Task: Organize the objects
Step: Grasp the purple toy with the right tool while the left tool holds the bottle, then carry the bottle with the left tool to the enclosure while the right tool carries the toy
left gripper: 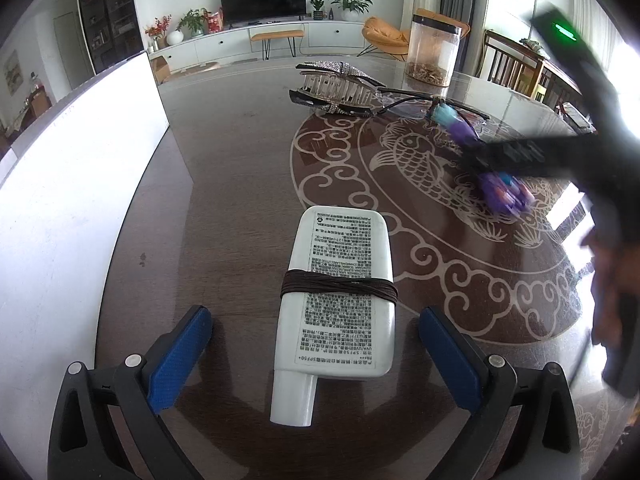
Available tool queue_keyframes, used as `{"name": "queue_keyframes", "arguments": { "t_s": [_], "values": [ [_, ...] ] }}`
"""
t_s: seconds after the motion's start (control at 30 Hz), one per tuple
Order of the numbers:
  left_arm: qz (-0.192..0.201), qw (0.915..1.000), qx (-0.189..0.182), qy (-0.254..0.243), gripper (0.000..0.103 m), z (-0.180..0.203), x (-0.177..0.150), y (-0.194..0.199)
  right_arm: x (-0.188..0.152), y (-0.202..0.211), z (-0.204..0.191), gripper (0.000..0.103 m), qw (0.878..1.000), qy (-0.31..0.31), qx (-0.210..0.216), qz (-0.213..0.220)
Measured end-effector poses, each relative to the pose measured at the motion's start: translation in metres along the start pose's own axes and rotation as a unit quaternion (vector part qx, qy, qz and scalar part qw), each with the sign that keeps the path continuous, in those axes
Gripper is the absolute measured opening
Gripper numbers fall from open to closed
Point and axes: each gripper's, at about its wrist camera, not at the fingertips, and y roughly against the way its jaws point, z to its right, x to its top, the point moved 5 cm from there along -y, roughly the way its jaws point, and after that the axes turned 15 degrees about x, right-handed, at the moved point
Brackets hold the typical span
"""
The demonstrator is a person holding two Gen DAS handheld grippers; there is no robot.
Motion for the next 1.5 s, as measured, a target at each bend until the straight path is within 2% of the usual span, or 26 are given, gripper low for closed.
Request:
{"name": "queue_keyframes", "arguments": {
  "t_s": [0.07, 0.17, 0.3, 0.4, 0.43, 0.47, 0.53, 0.67, 0.77, 0.83, 0.87, 0.93, 1.03, 1.1, 1.17, 1.23, 1.3, 1.33, 1.5],
  "values": [
    [0.000, 1.0000, 0.000, 0.000, 0.103, 0.000, 0.000, 0.000, -0.021, 0.017, 0.008, 0.044, 1.000, -0.017, -0.004, 0.015],
    [0.000, 1.0000, 0.000, 0.000, 0.103, 0.000, 0.000, -0.001, -0.065, 0.047, 0.016, 0.045, 0.998, -0.025, -0.036, 0.039],
    [0.000, 1.0000, 0.000, 0.000, 0.103, 0.000, 0.001, -0.001, -0.114, 0.077, 0.015, 0.045, 0.995, -0.035, -0.058, 0.068],
    [0.000, 1.0000, 0.000, 0.000, 0.103, 0.000, 0.001, -0.001, -0.134, 0.091, 0.015, 0.046, 0.994, -0.043, -0.052, 0.085],
    [0.000, 1.0000, 0.000, 0.000, 0.103, 0.000, 0.001, -0.001, -0.138, 0.095, 0.016, 0.052, 0.994, -0.048, -0.042, 0.091],
    [0.000, 1.0000, -0.002, -0.001, 0.103, 0.000, 0.001, -0.001, -0.141, 0.099, 0.021, 0.066, 0.993, -0.055, -0.031, 0.095],
    [-0.003, 0.9999, -0.009, -0.009, 0.103, 0.000, 0.001, -0.001, -0.145, 0.104, 0.034, 0.079, 0.991, -0.078, -0.021, 0.104],
    [-0.035, 0.9984, -0.025, -0.037, 0.103, 0.001, 0.005, -0.005, -0.147, 0.115, 0.045, 0.079, 0.983, -0.122, 0.023, 0.132],
    [-0.043, 0.9980, -0.017, -0.042, 0.103, 0.004, 0.008, -0.007, -0.146, 0.115, 0.044, 0.082, 0.983, -0.123, 0.028, 0.132],
    [-0.014, 0.9986, -0.018, -0.047, 0.082, 0.008, 0.008, 0.000, -0.143, 0.113, 0.045, 0.084, 0.984, -0.126, 0.036, 0.122],
    [-0.005, 0.9986, -0.020, -0.048, 0.057, 0.010, 0.008, 0.005, -0.140, 0.112, 0.046, 0.084, 0.984, -0.133, 0.047, 0.113],
    [0.006, 0.9985, -0.008, -0.053, 0.053, 0.015, 0.006, 0.011, -0.131, 0.109, 0.049, 0.084, 0.984, -0.142, 0.068, 0.086],
    [0.016, 0.9991, -0.021, -0.033, 0.052, 0.013, -0.001, 0.016, -0.112, 0.091, 0.045, 0.085, 0.994, -0.105, 0.038, -0.005],
    [0.024, 0.9990, -0.028, -0.026, 0.052, 0.011, -0.007, 0.021, -0.103, 0.081, 0.036, 0.071, 0.997, -0.067, 0.022, -0.035],
    [0.036, 0.9985, -0.037, -0.018, 0.052, 0.004, -0.012, 0.029, -0.101, 0.078, 0.029, 0.020, 0.998, -0.027, -0.028, -0.048],
    [0.064, 0.9967, -0.048, -0.009, 0.052, -0.004, -0.016, 0.047, -0.108, 0.080, 0.024, 0.019, 0.998, -0.032, -0.013, -0.046],
    [0.102, 0.9933, -0.055, -0.002, 0.052, -0.014, -0.016, 0.075, -0.120, 0.095, 0.015, 0.019, 0.999, -0.037, 0.011, -0.016],
    [0.114, 0.9918, -0.058, 0.001, 0.052, -0.022, -0.014, 0.085, -0.125, 0.102, 0.012, 0.019, 0.999, -0.035, 0.016, -0.005],
    [0.165, 0.9827, -0.081, 0.026, 0.052, -0.057, -0.011, 0.142, -0.145, 0.156, -0.027, 0.019, 0.992, -0.027, 0.100, 0.072]
  ]
}}
